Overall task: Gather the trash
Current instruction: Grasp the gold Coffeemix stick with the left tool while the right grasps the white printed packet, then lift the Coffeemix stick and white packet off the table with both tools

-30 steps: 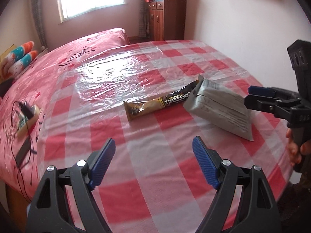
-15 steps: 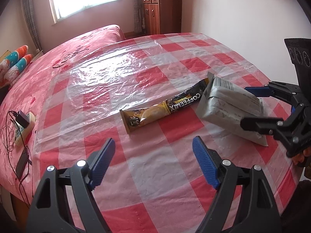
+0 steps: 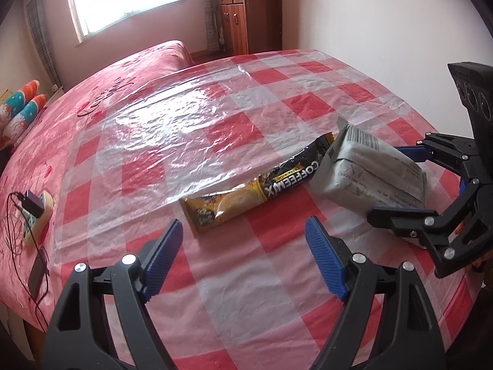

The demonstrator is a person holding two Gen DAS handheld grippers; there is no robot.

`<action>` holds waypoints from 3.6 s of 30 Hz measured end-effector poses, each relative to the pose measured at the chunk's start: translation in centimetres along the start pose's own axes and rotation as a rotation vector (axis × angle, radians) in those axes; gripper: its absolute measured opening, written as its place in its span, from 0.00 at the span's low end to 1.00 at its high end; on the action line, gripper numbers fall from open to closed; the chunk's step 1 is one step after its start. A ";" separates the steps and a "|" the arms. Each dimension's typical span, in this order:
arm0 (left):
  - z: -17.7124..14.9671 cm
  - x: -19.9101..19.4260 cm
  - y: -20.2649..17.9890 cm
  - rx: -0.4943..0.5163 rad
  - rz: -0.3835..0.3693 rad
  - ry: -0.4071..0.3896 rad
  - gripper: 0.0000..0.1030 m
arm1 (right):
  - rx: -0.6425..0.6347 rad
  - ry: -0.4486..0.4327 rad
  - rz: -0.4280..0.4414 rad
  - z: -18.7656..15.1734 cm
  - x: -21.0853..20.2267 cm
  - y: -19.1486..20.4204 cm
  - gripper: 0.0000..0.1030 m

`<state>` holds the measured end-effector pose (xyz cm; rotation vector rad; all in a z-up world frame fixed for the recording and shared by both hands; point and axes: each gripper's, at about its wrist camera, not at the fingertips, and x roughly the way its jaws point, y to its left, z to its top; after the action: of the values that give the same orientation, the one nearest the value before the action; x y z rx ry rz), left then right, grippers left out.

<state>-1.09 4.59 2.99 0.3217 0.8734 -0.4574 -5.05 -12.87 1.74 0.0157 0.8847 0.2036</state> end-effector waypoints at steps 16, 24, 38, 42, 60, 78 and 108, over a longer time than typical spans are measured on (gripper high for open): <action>2.7 3.1 -1.5 0.137 -0.007 0.052 0.80 | 0.175 -0.078 0.084 -0.4 -1.6 -3.9 0.54; 3.8 4.4 -1.0 0.119 -0.027 0.060 0.74 | 0.151 -0.090 0.079 -0.4 -2.0 -3.3 0.87; 4.9 5.4 -1.6 0.010 -0.109 0.008 0.39 | 0.117 -0.055 0.068 -0.3 -1.2 -1.8 0.90; 4.9 5.4 -1.1 -0.037 -0.093 0.001 0.28 | 0.109 -0.050 0.062 -0.4 -1.1 -1.5 0.91; 0.3 1.6 2.0 -0.224 -0.046 -0.014 0.22 | -0.025 0.020 -0.112 0.0 0.5 1.2 0.92; -5.9 -3.0 3.2 -0.242 0.046 -0.037 0.22 | -0.122 0.014 -0.132 -0.5 0.6 2.9 0.69; -12.3 -9.2 4.9 -0.348 0.002 -0.062 0.23 | -0.065 0.010 -0.148 -2.7 -1.4 5.6 0.69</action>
<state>-11.83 16.59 3.23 -0.0114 0.8742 -0.3045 -8.98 -7.80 1.67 -0.1113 0.8851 0.0948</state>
